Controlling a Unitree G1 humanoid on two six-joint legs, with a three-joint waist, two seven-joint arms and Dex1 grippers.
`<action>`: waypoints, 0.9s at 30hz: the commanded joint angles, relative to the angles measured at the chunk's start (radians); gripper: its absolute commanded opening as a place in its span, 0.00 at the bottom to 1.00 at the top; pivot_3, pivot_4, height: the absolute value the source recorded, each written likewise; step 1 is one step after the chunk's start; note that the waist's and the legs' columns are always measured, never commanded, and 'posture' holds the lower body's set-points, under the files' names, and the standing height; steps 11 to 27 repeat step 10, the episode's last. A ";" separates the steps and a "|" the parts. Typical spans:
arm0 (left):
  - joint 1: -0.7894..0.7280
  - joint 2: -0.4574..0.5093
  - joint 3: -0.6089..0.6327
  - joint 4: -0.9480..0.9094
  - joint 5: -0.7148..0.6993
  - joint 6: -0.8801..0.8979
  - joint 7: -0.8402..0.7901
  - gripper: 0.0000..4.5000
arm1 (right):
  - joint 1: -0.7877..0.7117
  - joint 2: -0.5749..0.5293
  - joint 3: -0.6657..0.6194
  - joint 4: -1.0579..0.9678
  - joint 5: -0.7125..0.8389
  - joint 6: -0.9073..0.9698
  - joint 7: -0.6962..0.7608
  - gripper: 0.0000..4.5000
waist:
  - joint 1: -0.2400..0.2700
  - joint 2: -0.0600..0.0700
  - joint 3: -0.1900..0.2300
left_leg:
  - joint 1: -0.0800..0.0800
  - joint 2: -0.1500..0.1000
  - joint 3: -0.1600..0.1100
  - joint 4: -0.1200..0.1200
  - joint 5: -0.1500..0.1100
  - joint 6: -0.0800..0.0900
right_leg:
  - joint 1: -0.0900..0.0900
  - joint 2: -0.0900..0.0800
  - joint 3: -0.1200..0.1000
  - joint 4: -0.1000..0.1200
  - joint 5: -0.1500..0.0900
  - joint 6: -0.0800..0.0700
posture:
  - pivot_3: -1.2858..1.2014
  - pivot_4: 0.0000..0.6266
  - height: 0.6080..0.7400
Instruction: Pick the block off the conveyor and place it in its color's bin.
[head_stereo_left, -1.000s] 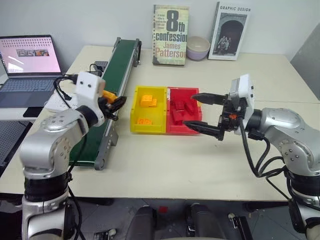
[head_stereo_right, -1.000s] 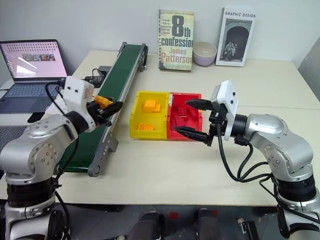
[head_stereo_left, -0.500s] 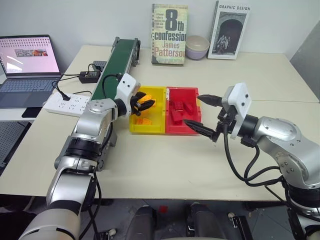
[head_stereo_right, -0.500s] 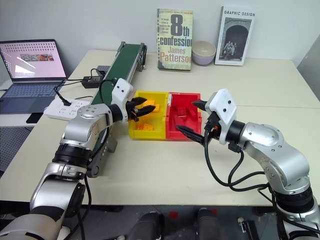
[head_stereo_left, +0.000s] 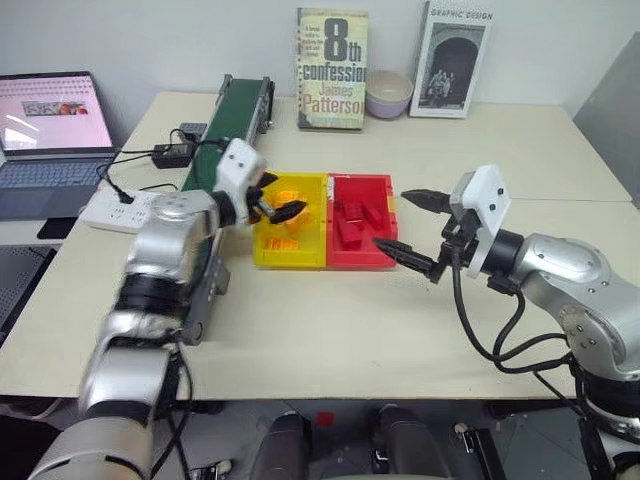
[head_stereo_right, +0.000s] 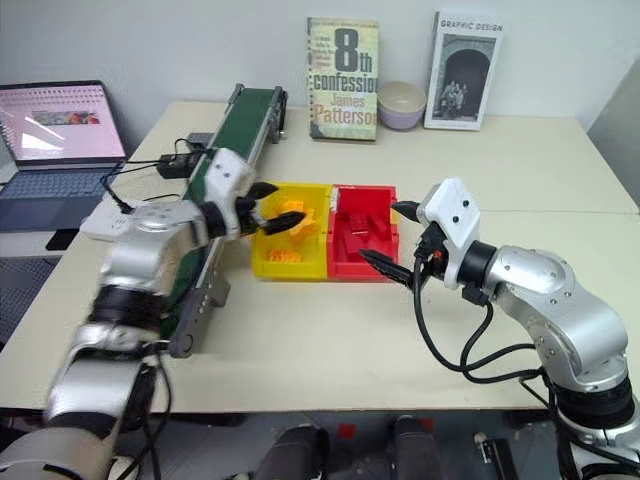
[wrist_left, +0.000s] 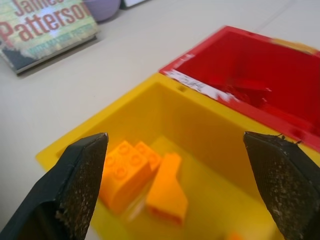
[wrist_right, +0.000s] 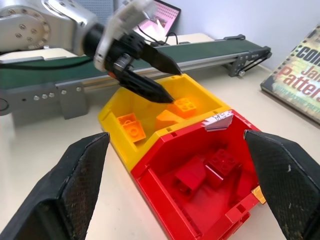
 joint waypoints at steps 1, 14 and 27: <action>0.064 0.110 0.073 -0.235 -0.068 0.123 -0.053 1.00 | -0.034 -0.027 -0.023 0.044 0.014 -0.047 0.078 1.00 | 0.000 0.000 0.000 | 0.000 0.000 -0.001 0.000 0.000 0.000 | 0.000 0.000 0.000 0.000 0.000 0.000 | 0.52 0.24 1.00; 0.243 0.273 0.201 -0.482 -0.180 0.320 -0.081 1.00 | -0.121 -0.033 0.031 0.226 -0.045 -0.153 0.197 1.00 | 0.008 0.000 0.000 | 0.001 0.000 0.000 0.001 0.000 0.000 | 0.002 0.000 0.000 -0.001 -0.003 0.004 | 0.52 0.24 1.00; 0.243 0.273 0.201 -0.482 -0.180 0.320 -0.081 1.00 | -0.121 -0.033 0.031 0.226 -0.045 -0.153 0.197 1.00 | 0.008 0.000 0.000 | 0.001 0.000 0.000 0.001 0.000 0.000 | 0.002 0.000 0.000 -0.001 -0.003 0.004 | 0.52 0.24 1.00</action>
